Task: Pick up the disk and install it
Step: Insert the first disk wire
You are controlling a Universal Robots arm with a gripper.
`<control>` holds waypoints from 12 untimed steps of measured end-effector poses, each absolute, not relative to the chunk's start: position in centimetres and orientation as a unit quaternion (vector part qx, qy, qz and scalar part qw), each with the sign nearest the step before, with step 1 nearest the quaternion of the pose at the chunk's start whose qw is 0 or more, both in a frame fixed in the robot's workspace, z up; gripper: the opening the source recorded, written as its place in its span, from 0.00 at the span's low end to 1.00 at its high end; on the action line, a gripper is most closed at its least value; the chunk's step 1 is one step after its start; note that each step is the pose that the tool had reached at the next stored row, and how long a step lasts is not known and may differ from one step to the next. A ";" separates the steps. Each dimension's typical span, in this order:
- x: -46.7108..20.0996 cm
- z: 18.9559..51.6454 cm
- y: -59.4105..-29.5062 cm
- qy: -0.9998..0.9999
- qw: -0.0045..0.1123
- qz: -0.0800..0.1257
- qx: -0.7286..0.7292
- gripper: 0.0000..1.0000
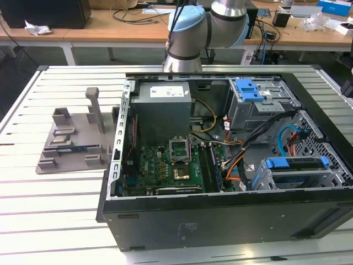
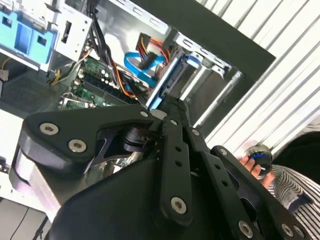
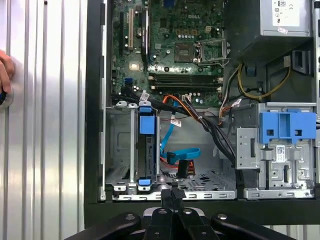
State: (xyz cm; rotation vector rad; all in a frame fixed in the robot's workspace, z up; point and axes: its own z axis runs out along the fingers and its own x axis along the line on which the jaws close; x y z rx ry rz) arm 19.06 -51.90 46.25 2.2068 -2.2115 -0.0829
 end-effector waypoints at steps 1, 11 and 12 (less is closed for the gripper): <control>19.1 46.1 -51.6 -0.707 0.008 -0.026 0.706 0.11; 19.5 43.4 -50.3 -0.707 0.008 -0.026 0.706 0.11; 19.5 42.8 -50.3 -0.707 0.008 -0.027 0.706 0.11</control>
